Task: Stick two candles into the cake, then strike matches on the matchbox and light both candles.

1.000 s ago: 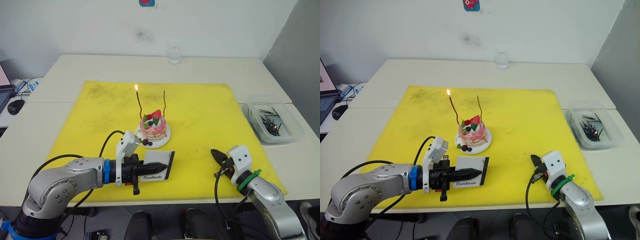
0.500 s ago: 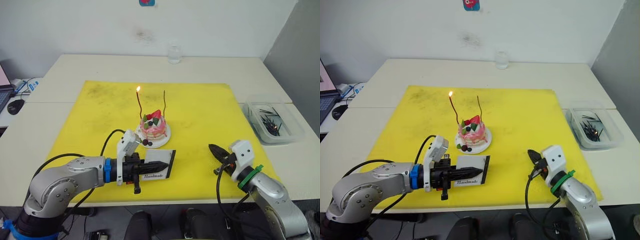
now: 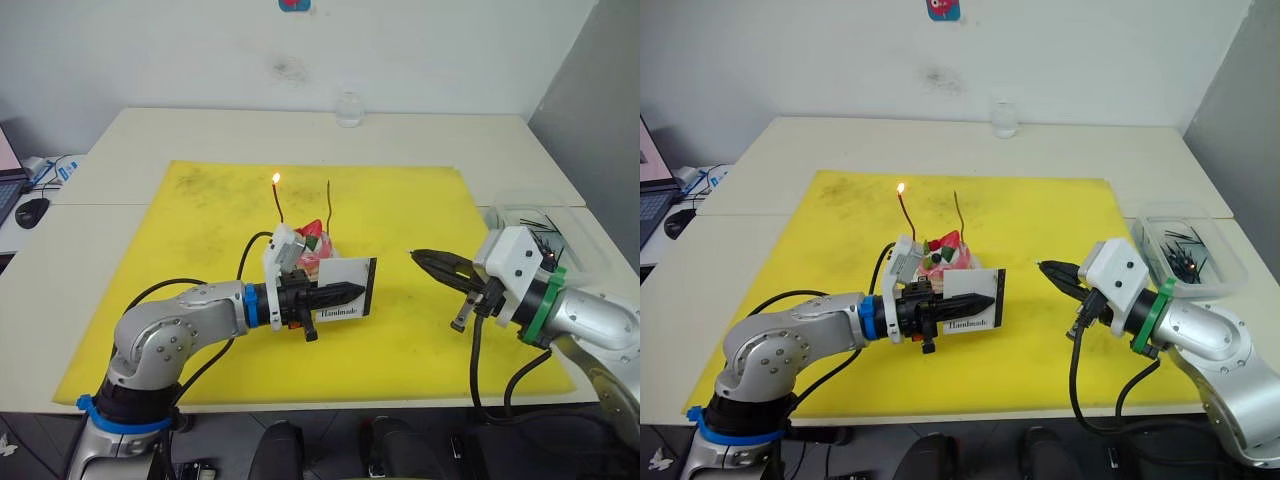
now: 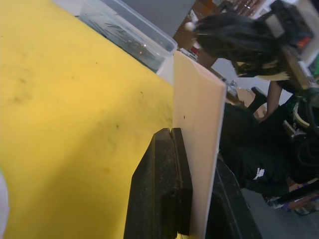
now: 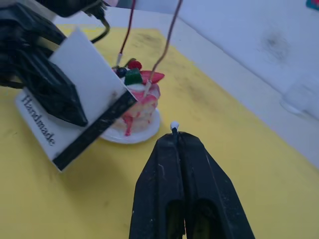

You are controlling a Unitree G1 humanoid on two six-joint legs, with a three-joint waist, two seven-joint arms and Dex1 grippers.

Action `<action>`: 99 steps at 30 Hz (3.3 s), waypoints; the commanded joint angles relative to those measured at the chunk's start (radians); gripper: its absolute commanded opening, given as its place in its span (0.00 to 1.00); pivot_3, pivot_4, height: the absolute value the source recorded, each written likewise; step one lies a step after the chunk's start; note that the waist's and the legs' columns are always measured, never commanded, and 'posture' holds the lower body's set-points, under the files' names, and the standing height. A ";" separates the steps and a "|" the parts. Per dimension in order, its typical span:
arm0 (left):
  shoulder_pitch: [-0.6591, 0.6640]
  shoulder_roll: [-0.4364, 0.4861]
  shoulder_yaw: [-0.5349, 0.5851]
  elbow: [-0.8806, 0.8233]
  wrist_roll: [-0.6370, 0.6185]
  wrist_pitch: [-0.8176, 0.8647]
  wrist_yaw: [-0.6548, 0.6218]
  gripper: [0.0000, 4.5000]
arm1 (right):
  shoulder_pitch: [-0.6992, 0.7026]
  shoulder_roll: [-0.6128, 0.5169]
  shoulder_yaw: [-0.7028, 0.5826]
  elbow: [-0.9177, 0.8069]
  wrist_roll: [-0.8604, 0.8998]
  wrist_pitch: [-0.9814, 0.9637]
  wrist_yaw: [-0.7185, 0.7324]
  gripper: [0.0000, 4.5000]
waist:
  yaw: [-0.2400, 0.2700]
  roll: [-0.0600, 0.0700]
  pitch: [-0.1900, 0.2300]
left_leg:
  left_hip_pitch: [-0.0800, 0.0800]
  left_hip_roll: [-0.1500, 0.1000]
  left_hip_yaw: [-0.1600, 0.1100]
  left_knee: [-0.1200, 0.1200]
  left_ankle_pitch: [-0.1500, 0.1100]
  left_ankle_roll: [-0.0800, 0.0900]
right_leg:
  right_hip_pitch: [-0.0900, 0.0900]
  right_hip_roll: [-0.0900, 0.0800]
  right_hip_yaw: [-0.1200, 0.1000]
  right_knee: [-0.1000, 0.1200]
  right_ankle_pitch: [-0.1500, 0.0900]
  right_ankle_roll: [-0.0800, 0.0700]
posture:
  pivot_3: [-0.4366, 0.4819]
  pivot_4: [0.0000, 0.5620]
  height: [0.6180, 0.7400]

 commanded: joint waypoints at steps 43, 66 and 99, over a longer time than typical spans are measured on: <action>-0.081 -0.006 -0.021 0.004 0.019 0.043 -0.075 0.00 | -0.154 -0.056 0.279 0.125 -0.262 -0.212 0.208 0.01 | 0.000 0.000 0.000 | 0.000 0.000 0.000 0.001 0.000 0.000 | 0.000 -0.001 0.000 0.000 0.000 0.000 | 0.48 0.27 0.91; -0.084 0.100 0.018 -0.041 0.154 -0.073 -0.141 0.00 | -0.170 -0.057 0.213 0.091 -0.115 -0.028 0.283 0.01 | 0.002 0.000 0.000 | 0.000 0.002 0.000 0.001 0.000 0.000 | 0.000 -0.002 0.000 0.000 0.000 0.000 | 0.48 0.27 0.91; -0.010 0.089 -0.033 -0.102 0.188 -0.080 -0.142 0.00 | 0.307 0.421 0.170 0.341 -0.291 -0.240 -0.311 0.05 | -0.001 0.000 0.000 | 0.000 0.000 0.001 0.001 0.000 0.000 | 0.000 -0.001 0.001 0.000 0.000 0.000 | 0.48 0.27 0.91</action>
